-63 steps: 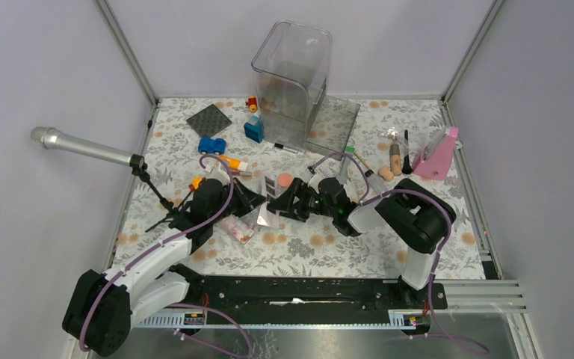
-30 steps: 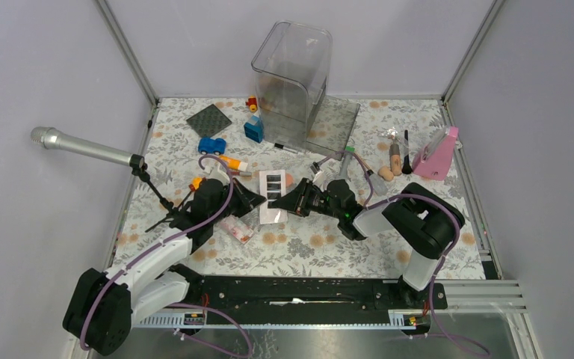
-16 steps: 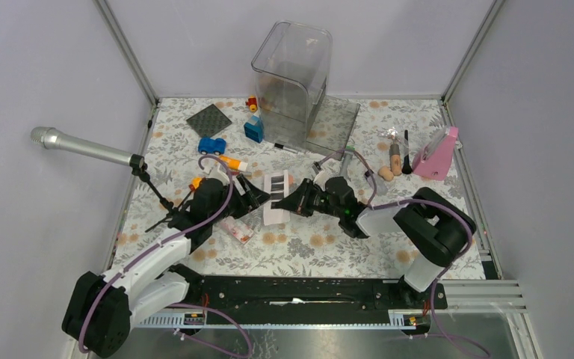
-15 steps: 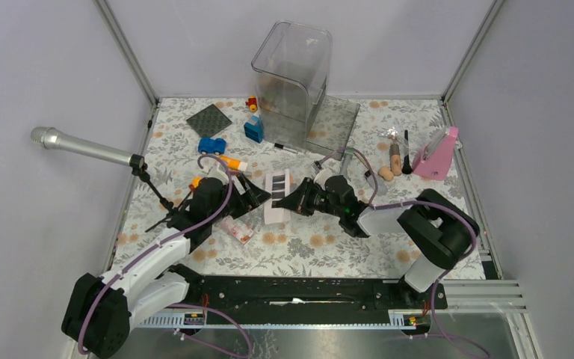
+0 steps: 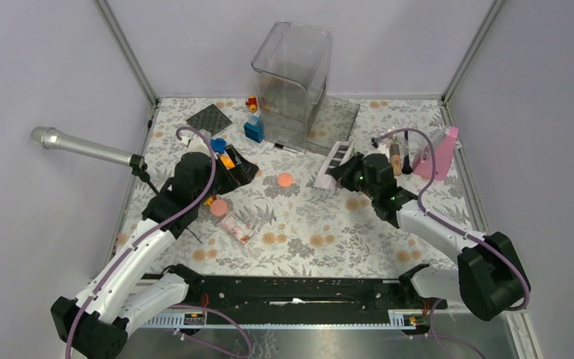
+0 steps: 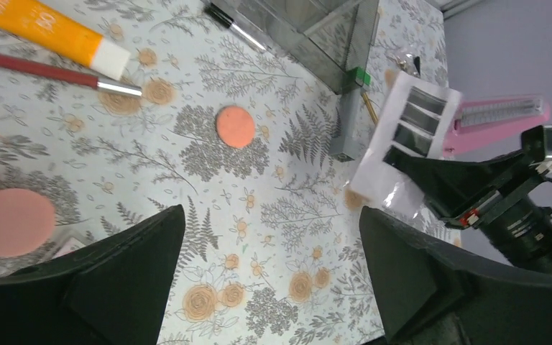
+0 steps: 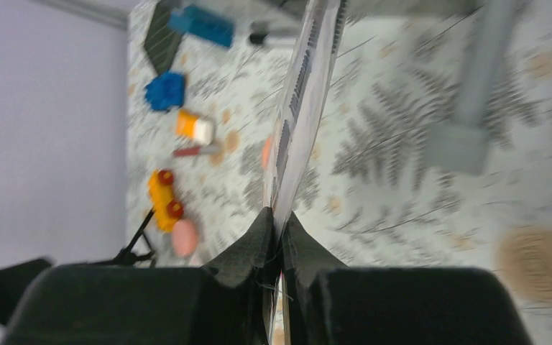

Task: Organize the makeup
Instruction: Pick up the makeup tool from the center of the board, then place the makeup tool in the drawer.

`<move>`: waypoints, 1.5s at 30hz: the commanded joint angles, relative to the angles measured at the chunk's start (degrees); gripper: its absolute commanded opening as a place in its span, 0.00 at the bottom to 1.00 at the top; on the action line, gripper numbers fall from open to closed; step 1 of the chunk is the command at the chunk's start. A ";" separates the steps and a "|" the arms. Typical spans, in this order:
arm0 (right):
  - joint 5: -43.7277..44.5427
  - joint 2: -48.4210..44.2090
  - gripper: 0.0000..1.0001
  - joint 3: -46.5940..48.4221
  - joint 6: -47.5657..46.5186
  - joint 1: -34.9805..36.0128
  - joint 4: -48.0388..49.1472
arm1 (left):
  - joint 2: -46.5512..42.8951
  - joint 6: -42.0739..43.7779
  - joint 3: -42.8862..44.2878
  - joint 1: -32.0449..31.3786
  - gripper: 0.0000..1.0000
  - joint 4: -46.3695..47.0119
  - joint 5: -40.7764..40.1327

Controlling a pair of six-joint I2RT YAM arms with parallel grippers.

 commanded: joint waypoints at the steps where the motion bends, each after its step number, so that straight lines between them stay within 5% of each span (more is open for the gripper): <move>1: 3.42 0.28 0.11 7.19 -6.86 -5.58 -8.07 | 1.57 5.89 7.18 0.15 0.99 -9.26 -5.68; 9: -1.74 14.10 0.11 22.59 -11.15 -14.28 -9.80 | 1.34 8.74 11.13 0.24 0.99 -14.89 -9.67; 21: -5.69 40.66 0.13 48.99 -17.18 -15.93 -15.35 | -0.93 9.45 10.65 0.51 0.99 -18.96 -20.59; 38: -3.28 56.40 0.14 63.29 -15.30 -16.15 -20.18 | -4.79 8.10 6.99 0.59 0.99 -18.26 -20.20; 41: -3.00 57.74 0.26 64.69 -15.26 -16.14 -20.96 | -4.76 8.01 6.74 0.59 0.99 -18.38 -20.24; 45: -1.92 57.93 0.54 66.27 -16.16 -16.11 -22.50 | -4.72 8.18 6.63 0.59 0.99 -18.58 -20.47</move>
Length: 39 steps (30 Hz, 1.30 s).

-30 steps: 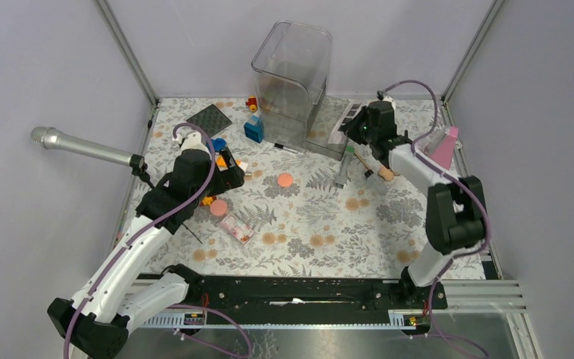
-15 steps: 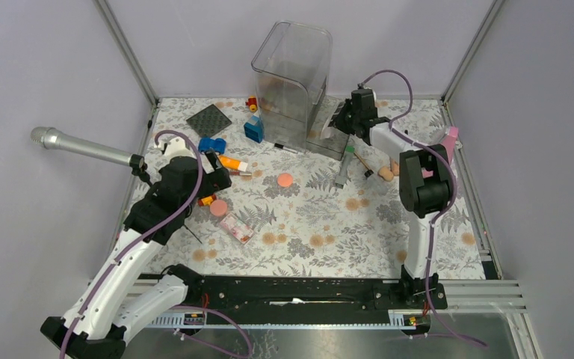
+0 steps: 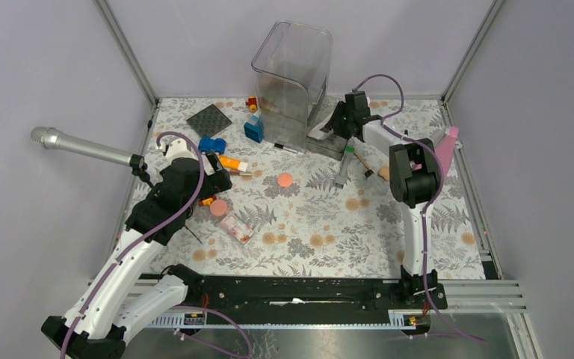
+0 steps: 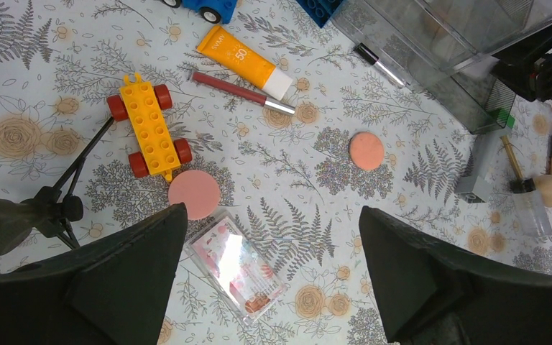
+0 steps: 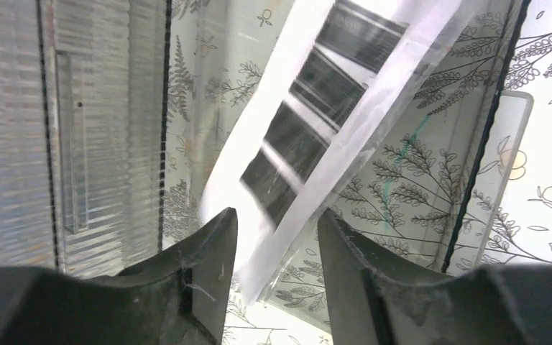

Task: Organize the makeup
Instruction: Place the makeup tool in the drawer, then pick up the makeup from the center of the board.

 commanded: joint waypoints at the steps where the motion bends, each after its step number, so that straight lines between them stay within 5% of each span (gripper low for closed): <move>1: 2.38 -0.64 0.60 4.18 -1.26 -0.25 -1.86 | -0.47 0.16 -0.62 0.29 0.99 0.87 -0.46; 4: 4.45 -1.78 0.69 4.95 -2.80 -0.30 -3.66 | -0.39 0.08 -0.80 0.33 0.99 0.76 -0.52; 15: 8.69 -12.87 0.77 2.43 -10.68 -0.24 -6.38 | 1.74 -1.73 -1.25 0.29 0.99 -1.02 -2.10; 20: 11.03 -20.37 0.99 -1.73 -12.48 -0.59 -10.85 | 2.71 -6.65 -3.81 0.29 0.99 -3.87 -4.04; 33: 4.41 -41.81 1.00 -25.10 -7.93 -2.74 -8.80 | 4.38 -24.03 -17.85 -0.98 0.99 -0.60 -1.10; 39: 3.75 -50.53 1.00 -34.39 -6.72 -1.43 -6.95 | 14.07 -31.54 -19.04 -11.74 0.99 1.71 -7.44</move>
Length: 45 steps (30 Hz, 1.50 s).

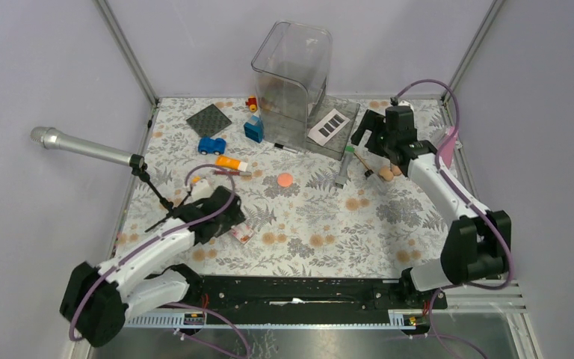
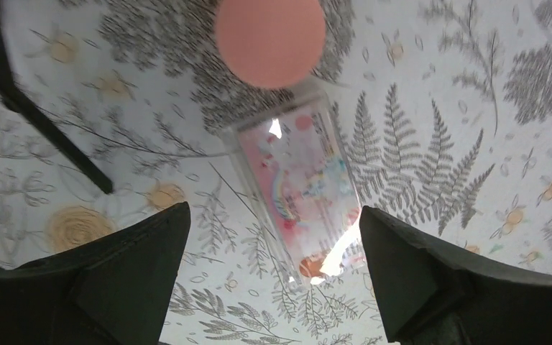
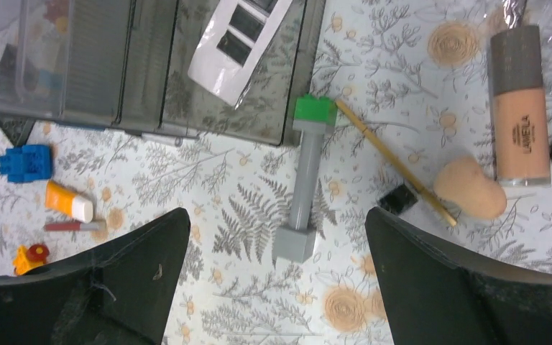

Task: Organize the makeup
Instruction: Pick up the makeup from the center of the board.

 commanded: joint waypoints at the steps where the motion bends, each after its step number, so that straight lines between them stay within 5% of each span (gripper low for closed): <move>1: -1.58 -7.48 1.00 -4.45 1.19 1.63 3.02 | 6.51 -7.89 1.02 -7.37 0.99 3.70 -5.23; 23: 0.85 -18.09 0.99 -14.10 -0.24 2.63 1.84 | 23.44 -8.80 1.81 -10.00 0.98 12.47 -5.72; 29: 1.50 -19.79 1.00 -15.23 -0.11 2.64 1.14 | 26.18 -6.21 4.02 -12.36 0.90 14.20 -4.99; 37: 1.85 -20.72 1.00 -16.24 -0.13 2.63 0.65 | 25.65 -3.06 4.82 -15.14 0.98 17.34 -4.18; 45: 1.55 -22.08 1.00 -16.77 0.35 2.65 0.27 | 28.67 -1.04 3.76 -15.44 0.80 20.37 -1.87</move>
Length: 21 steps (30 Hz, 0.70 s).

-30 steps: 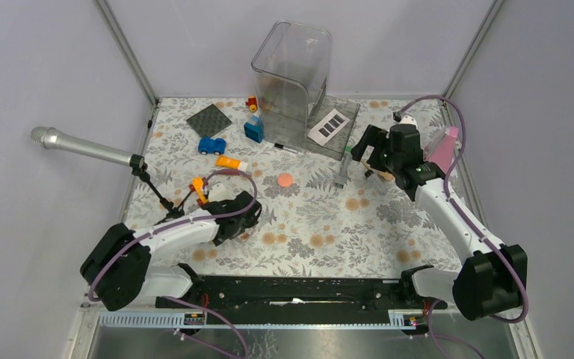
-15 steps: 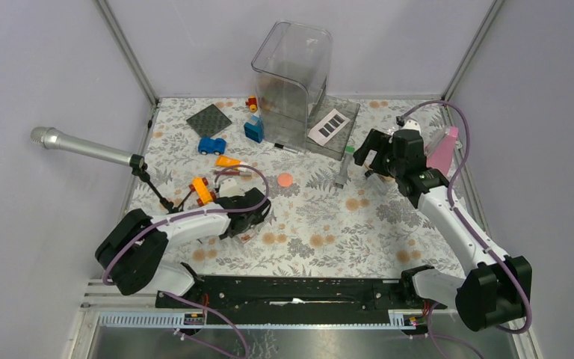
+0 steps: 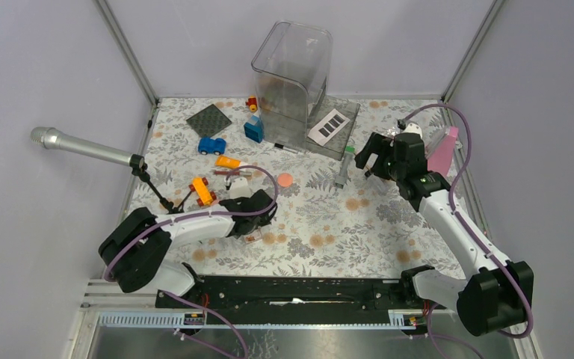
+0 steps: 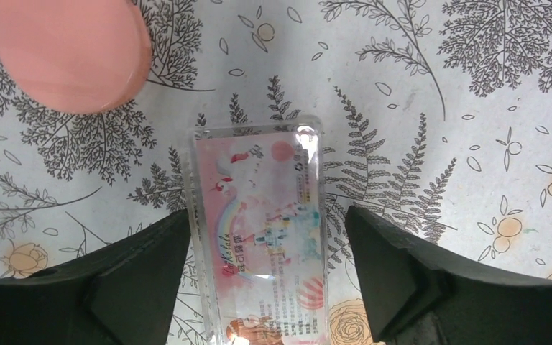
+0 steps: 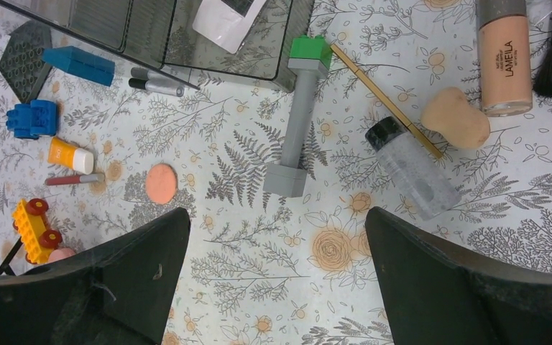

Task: Organize the makeup
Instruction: Pick up the makeup from the center of the board.

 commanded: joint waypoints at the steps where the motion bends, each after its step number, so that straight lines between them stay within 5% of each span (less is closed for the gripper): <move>1: 0.99 -2.70 1.00 -0.22 -0.01 0.26 -0.51 | 3.07 0.97 -0.11 -0.75 0.77 5.19 5.10; 14: 0.91 -7.83 1.00 -3.22 2.46 0.28 -3.57 | 9.82 6.73 6.63 -3.51 0.48 8.83 6.81; 21: -11.35 -11.58 0.99 -11.21 7.33 0.31 1.87 | 8.55 10.46 9.19 -3.45 0.41 13.15 9.36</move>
